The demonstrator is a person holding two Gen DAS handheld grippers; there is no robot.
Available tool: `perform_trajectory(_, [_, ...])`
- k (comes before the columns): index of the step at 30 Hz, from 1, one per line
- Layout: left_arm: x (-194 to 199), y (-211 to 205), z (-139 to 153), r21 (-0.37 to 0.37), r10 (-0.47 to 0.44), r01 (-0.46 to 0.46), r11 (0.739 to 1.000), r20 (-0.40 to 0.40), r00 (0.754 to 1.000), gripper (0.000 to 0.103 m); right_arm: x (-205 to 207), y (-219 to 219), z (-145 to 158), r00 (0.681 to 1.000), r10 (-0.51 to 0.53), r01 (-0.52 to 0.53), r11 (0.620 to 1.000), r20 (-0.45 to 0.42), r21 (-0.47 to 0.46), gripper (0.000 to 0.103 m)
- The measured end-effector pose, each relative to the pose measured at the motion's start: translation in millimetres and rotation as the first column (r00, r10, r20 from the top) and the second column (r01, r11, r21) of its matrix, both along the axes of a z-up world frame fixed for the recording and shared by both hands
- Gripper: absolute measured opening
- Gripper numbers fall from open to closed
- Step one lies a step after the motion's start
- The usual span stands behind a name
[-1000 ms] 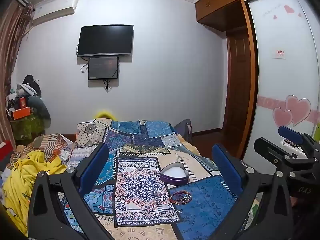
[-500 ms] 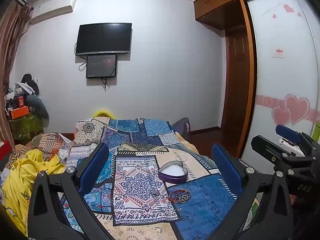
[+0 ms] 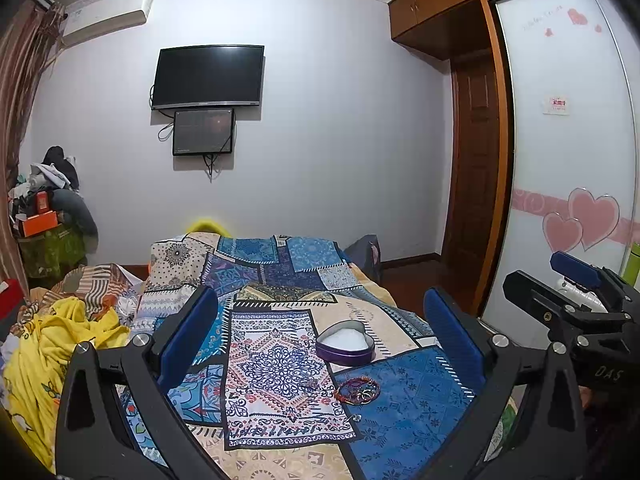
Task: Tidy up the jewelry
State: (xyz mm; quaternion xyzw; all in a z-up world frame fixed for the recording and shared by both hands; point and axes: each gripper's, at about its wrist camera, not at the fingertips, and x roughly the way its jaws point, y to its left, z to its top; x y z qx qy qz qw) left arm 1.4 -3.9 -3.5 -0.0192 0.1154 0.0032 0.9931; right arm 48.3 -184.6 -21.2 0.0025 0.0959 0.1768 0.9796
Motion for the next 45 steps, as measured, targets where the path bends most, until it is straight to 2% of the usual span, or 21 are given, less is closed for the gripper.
perform_trajectory(45, [9, 8, -4, -0.032, -0.013, 0.012, 0.999, -0.024, 1.000, 0.103, 11, -9, -7, 0.999, -0.007, 0.007, 1.000, -0.039, 0.004, 0.103])
